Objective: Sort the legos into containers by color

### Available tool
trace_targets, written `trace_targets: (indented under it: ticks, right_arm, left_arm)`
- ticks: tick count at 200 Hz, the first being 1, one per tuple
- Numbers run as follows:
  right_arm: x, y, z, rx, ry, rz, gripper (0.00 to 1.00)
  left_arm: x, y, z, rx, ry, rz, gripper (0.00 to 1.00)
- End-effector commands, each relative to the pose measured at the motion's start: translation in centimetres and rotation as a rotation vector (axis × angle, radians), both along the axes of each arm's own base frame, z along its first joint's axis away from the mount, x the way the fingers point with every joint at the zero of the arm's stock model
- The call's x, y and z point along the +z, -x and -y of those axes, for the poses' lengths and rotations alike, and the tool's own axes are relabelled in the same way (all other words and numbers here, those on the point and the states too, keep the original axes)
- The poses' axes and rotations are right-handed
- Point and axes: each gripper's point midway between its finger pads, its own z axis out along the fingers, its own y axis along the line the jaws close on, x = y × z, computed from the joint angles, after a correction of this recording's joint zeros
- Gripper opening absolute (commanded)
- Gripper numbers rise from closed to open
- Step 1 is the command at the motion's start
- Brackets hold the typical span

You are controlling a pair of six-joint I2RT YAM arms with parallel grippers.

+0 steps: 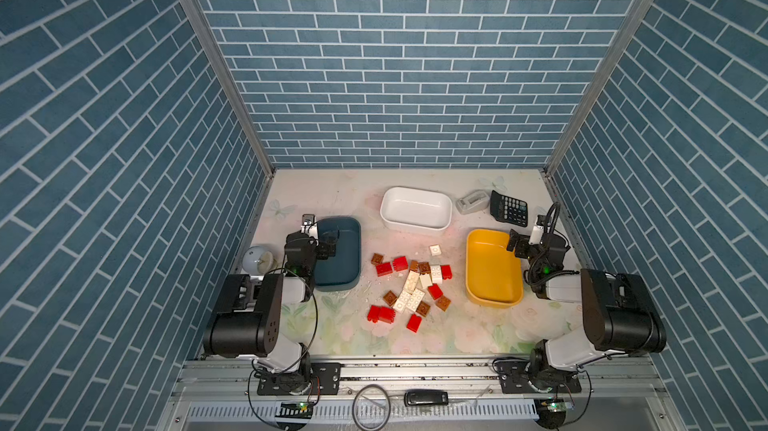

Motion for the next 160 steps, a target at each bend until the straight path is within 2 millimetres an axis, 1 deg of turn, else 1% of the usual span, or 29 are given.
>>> trace_targets:
  ticks: [1, 140, 160]
  right_arm:
    - [-0.08, -0.19, -0.34, 0.030, 0.035, -0.004, 0.99]
    - [-0.03, -0.19, -0.46, 0.036, 0.031, -0.002, 0.99]
    - [0.17, 0.07, -0.64, 0.043, 0.028, 0.013, 0.99]
  left_arm:
    - [0.33, -0.28, 0.31, -0.017, -0.003, 0.008, 1.00]
    - [0.34, -0.29, 0.31, -0.017, -0.004, 0.009, 1.00]
    - [1.08, -0.43, 0.20, -0.011, -0.005, -0.004, 0.99]
